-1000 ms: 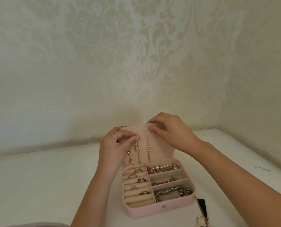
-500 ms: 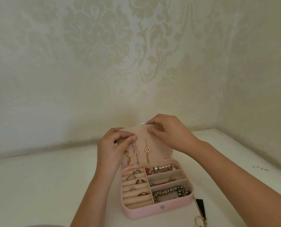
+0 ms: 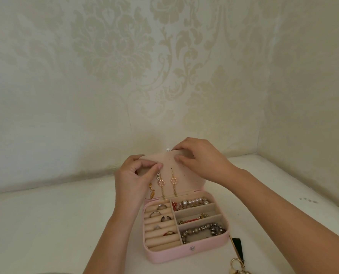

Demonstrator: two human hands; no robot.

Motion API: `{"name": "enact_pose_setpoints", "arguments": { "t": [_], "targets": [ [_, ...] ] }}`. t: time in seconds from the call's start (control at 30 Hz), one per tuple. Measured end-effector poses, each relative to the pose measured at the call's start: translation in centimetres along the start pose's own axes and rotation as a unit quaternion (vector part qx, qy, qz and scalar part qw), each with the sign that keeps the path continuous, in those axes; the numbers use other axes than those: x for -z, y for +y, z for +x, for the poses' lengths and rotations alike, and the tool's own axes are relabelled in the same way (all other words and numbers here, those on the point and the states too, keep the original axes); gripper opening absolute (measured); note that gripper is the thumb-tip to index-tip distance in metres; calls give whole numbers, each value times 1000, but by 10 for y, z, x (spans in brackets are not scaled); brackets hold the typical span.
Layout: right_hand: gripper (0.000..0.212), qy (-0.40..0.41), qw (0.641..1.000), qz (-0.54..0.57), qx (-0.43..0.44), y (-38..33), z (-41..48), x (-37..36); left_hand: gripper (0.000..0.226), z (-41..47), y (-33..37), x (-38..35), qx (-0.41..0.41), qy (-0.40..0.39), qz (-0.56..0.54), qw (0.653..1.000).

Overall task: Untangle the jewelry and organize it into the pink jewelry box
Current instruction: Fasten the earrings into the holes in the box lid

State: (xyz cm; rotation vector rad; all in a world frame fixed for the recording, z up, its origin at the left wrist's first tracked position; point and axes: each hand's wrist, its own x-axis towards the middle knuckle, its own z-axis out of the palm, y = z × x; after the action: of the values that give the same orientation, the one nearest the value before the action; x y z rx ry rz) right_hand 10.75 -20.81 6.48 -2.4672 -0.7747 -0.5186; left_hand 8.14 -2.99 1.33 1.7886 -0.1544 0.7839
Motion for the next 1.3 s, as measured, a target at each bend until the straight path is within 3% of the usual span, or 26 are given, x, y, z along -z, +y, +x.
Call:
{"name": "enact_pose_setpoints", "arguments": {
  "t": [0.33, 0.47, 0.67, 0.73, 0.87, 1.07, 1.2, 1.3],
  "targets": [
    [28, -24, 1000, 6, -17, -5, -5, 8, 41, -1, 3, -2, 55, -7, -75, 996],
    [26, -20, 998, 39, -43, -6, -16, 17, 9, -2, 6, -3, 148, -54, -155, 975],
    [25, 26, 987, 24, -155, 29, -51, 60, 8, -3, 3, -2, 200, -69, -219, 952],
    [27, 2, 969, -53, -242, 60, -72, 74, 9, -4, 4, -3, 203, -74, -226, 950],
    [40, -105, 891, -206, -391, 113, -118, 84, 12, -8, 7, -5, 202, -89, -242, 945],
    [28, -218, 841, -300, -393, 114, -147, 79, 15, -11, 7, -10, 211, -98, -250, 940],
    [21, -238, 816, -366, -379, 102, -145, 68, 22, -12, 8, -10, 210, -103, -257, 938],
    [40, -215, 817, -384, -372, 88, -143, 56, 22, -11, 6, -9, 206, -103, -253, 940]
  ]
}}
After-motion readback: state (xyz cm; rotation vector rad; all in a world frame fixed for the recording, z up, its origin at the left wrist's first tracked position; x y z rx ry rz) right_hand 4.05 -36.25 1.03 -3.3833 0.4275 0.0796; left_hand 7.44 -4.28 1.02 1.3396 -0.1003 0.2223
